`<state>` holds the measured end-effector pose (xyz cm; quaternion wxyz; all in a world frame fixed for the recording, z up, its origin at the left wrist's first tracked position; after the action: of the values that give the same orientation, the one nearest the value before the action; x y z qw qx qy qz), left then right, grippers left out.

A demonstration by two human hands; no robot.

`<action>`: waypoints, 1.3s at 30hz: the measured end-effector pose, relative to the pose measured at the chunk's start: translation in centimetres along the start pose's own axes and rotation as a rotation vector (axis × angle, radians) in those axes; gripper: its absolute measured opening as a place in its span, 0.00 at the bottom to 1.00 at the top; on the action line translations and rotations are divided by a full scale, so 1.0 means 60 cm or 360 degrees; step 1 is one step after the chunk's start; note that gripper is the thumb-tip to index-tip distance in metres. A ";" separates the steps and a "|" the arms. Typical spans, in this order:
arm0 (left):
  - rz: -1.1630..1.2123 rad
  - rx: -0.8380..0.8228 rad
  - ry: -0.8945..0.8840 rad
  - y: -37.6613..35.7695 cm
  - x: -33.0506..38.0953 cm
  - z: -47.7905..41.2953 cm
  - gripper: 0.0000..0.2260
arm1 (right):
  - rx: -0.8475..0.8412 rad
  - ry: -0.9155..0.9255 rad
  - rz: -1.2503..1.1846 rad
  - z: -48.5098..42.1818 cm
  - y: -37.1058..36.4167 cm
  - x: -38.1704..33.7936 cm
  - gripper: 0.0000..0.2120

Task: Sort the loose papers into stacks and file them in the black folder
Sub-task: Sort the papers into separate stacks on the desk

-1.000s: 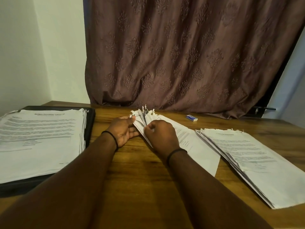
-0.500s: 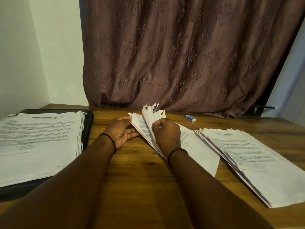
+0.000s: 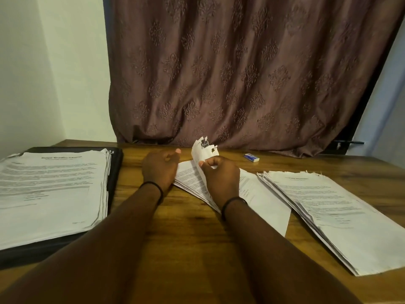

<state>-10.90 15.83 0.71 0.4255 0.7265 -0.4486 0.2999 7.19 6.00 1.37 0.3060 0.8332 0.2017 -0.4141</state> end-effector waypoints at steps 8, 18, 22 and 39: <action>0.0314 -0.0447 0.0350 -0.073 -0.002 0.025 0.24 | -0.0078 0.0077 -0.0159 0.007 -0.001 -0.010 0.16; 0.0701 -0.0432 0.0521 -0.065 -0.017 0.027 0.09 | -0.0145 -0.0182 -0.0385 -0.002 -0.015 0.025 0.10; 0.0915 -0.0516 0.0615 -0.077 -0.020 0.029 0.15 | -0.0117 -0.0281 -0.0229 -0.010 -0.011 0.042 0.08; 0.0464 0.0625 0.0111 0.108 0.091 0.004 0.10 | 0.0698 0.1076 0.0732 0.037 0.071 -0.124 0.05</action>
<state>-14.47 11.92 7.32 0.2436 0.7121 -0.4668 0.4644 4.17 0.80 7.81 0.1235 0.9896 0.0076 -0.0735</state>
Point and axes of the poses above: each hand's wrist, its own z-axis away from the middle knuckle, its own y-axis out of the back of the hand, x = y × z, the point moved 10 cm from there along -z, towards the middle knuckle, and after that the axes turned 2 degrees about x, right-handed, at the moved point
